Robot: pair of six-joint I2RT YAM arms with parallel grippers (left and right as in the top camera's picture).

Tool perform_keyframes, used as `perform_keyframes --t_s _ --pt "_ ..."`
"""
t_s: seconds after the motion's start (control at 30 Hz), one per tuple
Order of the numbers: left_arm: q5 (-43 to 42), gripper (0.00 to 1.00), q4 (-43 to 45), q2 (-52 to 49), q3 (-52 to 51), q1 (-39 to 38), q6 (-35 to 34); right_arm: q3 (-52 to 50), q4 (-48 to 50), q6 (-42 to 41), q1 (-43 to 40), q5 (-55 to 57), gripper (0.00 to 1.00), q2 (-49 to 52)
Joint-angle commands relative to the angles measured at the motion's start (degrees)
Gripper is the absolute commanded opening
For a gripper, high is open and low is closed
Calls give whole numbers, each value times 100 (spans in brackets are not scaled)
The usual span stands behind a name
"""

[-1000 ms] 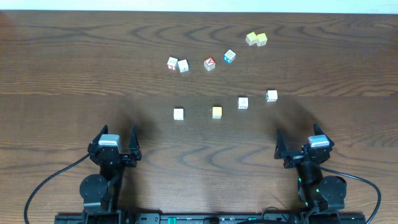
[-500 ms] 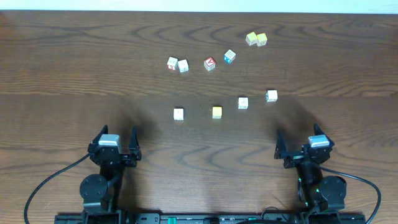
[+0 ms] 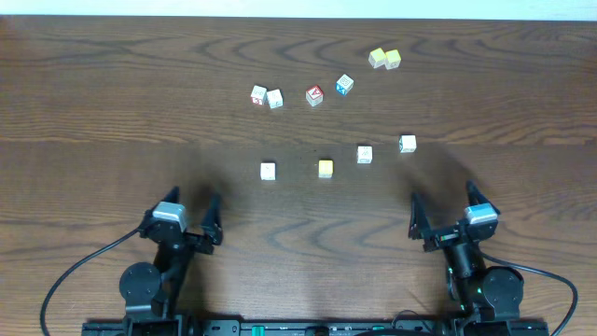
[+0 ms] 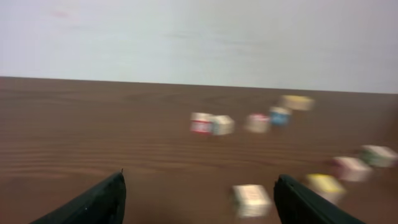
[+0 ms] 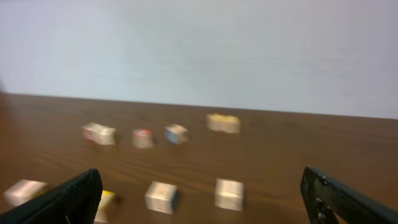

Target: Lift 4 blocks

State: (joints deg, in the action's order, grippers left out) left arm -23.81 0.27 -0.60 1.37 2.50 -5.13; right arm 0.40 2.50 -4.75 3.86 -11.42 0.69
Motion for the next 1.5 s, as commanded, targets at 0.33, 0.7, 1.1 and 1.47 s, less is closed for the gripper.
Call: perform_keyframes --t_s 0.33,0.7,1.1,1.47 --pt "-2726 77 3320 37 -20 -17 -831 -9 1808 -1565 -66 -2275 99 -31" --pt "-2387 77 -549 -2026 3462 372 24 1821 863 -715 -68 -1519 99 490" --pt "-3807 77 -3097 -5296 5936 422 81 5445 -4070 909 -66 -3381 99 4264" --pt "850 77 -6428 -6787 7956 -107 111 5941 -4734 -101 -63 -2892 99 5974"
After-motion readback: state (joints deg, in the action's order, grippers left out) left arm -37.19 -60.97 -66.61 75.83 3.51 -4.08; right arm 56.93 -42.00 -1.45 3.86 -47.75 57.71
